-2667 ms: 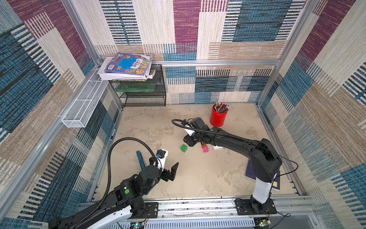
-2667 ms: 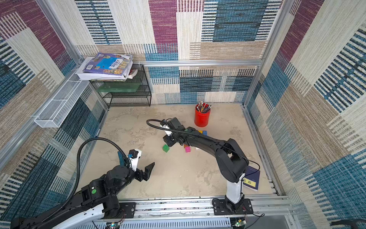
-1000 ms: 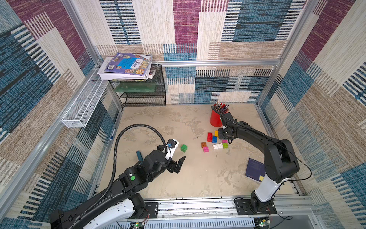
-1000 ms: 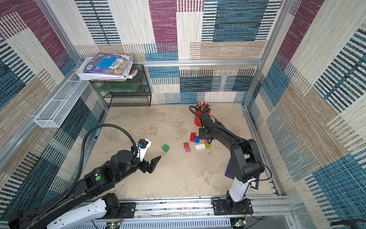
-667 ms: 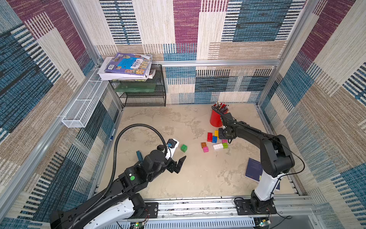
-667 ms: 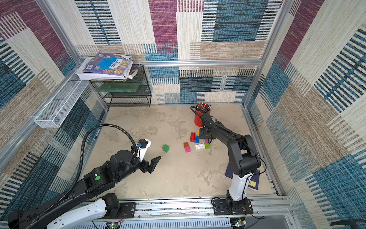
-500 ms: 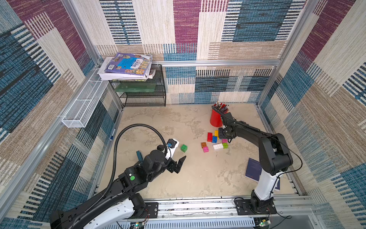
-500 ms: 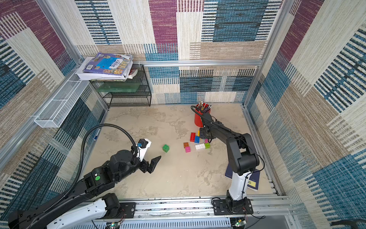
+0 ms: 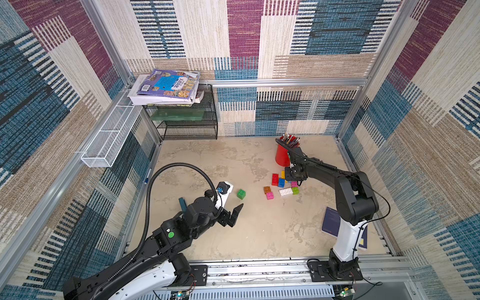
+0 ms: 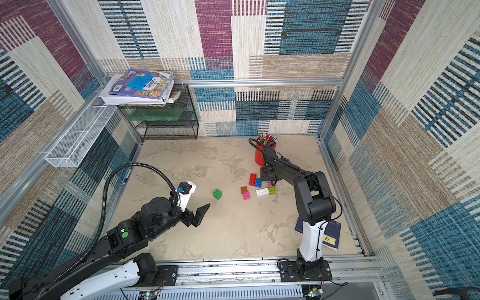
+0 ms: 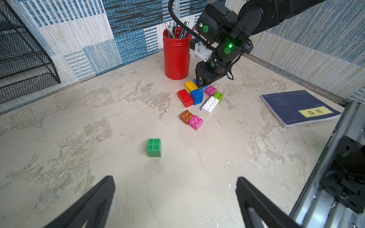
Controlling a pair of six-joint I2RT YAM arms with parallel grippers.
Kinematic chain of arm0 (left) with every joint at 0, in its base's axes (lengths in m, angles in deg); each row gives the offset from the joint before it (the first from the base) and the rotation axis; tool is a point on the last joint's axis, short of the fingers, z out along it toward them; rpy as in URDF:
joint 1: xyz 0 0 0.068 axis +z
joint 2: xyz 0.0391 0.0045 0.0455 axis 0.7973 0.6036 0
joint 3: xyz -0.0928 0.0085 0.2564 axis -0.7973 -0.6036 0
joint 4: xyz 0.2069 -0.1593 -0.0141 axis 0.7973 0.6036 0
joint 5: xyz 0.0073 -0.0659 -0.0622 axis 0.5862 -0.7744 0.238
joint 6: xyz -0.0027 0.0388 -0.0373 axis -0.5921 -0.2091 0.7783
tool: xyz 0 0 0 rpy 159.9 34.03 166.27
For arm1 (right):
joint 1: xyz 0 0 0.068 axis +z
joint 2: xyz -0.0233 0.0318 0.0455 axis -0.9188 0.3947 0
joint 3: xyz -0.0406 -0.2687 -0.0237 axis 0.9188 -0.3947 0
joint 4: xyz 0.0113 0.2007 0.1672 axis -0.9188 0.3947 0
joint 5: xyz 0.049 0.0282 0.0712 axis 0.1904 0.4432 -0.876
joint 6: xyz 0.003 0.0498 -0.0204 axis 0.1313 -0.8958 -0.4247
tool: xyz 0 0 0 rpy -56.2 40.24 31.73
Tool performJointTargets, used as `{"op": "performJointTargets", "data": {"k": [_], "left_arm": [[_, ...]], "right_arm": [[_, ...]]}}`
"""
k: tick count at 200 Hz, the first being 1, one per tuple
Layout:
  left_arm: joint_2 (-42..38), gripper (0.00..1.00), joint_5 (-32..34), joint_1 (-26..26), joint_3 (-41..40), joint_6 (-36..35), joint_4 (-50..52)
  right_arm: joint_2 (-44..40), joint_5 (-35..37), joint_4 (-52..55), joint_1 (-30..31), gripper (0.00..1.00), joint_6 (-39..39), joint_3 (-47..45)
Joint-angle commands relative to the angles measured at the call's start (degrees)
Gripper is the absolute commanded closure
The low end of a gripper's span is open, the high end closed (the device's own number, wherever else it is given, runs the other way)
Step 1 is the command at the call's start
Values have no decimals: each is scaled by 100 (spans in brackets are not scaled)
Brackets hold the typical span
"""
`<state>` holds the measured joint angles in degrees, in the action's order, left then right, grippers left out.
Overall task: Assemble the letter f with lego
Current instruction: Pick up the lego brick from the center of the board.
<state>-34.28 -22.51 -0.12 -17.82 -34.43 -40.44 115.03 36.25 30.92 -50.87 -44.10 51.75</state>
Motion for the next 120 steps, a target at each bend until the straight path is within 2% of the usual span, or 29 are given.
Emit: {"op": "performJointTargets", "data": {"k": [1,120], "left_arm": [[-9,1,17,3,2,88,-20],[-12,1,37,5,28,70,-28]], "right_arm": [[75,64,-56,2,57,46,80],[227,262,59,-6,58,81,197]]}}
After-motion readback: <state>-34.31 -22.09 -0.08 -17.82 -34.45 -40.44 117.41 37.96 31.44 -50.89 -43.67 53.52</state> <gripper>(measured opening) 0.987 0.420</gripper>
